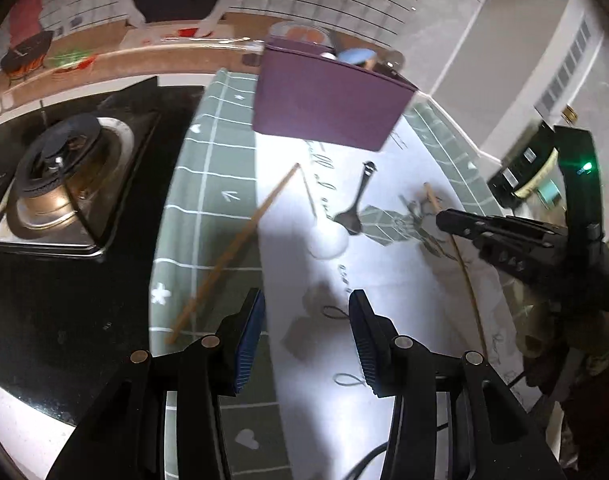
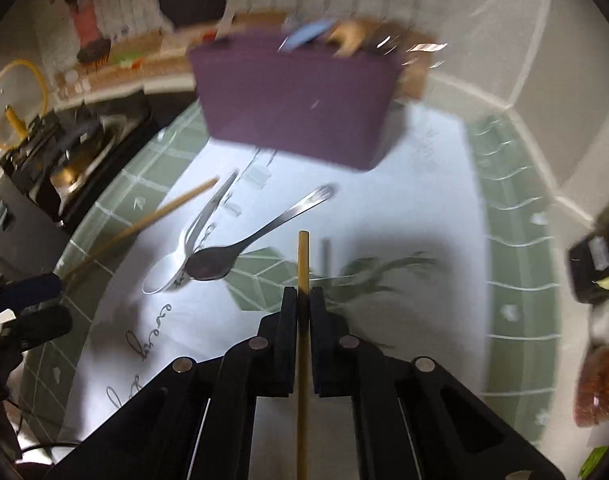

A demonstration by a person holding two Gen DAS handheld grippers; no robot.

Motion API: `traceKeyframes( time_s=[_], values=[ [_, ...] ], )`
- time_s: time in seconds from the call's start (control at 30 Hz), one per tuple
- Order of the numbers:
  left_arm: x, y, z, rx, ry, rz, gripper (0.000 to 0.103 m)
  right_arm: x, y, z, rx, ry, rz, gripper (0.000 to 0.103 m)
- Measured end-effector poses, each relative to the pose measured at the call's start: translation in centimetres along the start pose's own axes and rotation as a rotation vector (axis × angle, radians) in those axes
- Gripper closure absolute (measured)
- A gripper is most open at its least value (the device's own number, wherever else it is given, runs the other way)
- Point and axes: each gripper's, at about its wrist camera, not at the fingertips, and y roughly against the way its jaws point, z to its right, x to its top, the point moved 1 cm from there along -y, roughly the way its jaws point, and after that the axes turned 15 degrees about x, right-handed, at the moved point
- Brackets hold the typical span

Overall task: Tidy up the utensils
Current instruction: 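Grasp a wooden chopstick with the right tool while the left tool grasps the white plastic spoon, then lift the chopstick and white spoon and drop both into the purple caddy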

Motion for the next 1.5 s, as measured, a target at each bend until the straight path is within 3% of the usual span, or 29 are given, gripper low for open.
traceKeyframes(
  time_s=[0.27, 0.57, 0.87, 1.03, 1.33, 1.5],
  values=[
    [0.4, -0.9, 0.8, -0.051, 0.007, 0.016, 0.058, -2.2, 3.0, 2.0, 0.024, -0.120, 0.085, 0.098],
    [2.6, -5.2, 3.3, 0.066, 0.096, -0.016, 0.058, -2.8, 2.3, 1.8, 0.001, -0.182, 0.117, 0.098],
    [3.8, -7.2, 3.8, 0.095, 0.107, -0.045, 0.058, -2.0, 2.7, 1.3, 0.019, -0.131, 0.133, 0.098],
    [4.2, -7.3, 4.2, 0.152, 0.081, -0.053, 0.068, -1.7, 2.8, 1.6, 0.008, -0.111, 0.130, 0.098],
    [4.6, 0.5, 0.9, 0.094, 0.028, 0.152, 0.069, 0.2, 4.6, 1.3, 0.060, -0.099, 0.185, 0.098],
    [5.4, 3.8, -0.6, 0.101, 0.021, 0.198, 0.069, 1.2, 5.1, 0.3, 0.075, -0.079, 0.208, 0.098]
  ],
)
